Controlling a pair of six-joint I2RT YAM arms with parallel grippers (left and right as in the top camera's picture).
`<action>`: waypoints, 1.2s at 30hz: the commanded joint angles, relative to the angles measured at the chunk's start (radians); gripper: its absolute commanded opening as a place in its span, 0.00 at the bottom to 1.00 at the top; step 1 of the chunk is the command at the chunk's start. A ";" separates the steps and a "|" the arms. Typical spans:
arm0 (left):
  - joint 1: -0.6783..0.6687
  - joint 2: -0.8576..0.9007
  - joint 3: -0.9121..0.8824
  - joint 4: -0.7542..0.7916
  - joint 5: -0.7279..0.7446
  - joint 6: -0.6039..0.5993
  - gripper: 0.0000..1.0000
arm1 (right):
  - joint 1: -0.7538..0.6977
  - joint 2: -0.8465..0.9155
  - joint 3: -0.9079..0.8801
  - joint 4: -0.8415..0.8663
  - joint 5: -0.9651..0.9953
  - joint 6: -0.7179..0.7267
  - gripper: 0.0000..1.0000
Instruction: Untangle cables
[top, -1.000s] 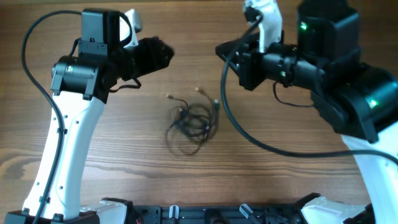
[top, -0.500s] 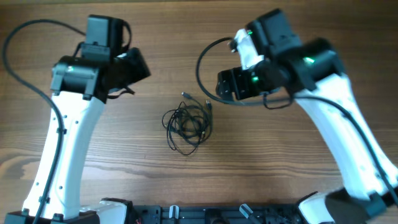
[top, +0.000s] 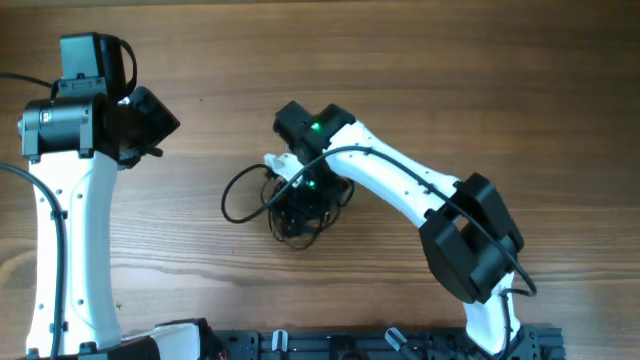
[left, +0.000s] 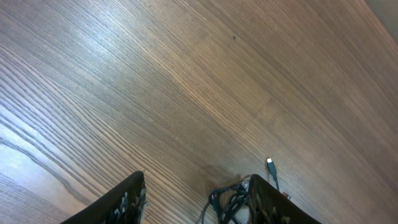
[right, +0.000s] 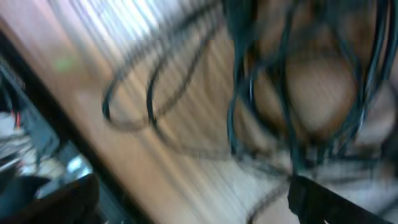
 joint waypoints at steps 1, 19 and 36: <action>0.002 -0.020 0.006 -0.010 0.013 0.009 0.55 | 0.013 0.024 -0.044 0.090 0.007 -0.006 0.96; -0.128 -0.020 0.006 0.105 0.372 0.198 0.67 | -0.003 -0.080 0.880 -0.434 0.185 0.117 0.04; -0.360 0.009 -0.009 0.235 0.412 0.324 0.32 | -0.003 -0.262 0.967 -0.217 0.444 0.209 0.04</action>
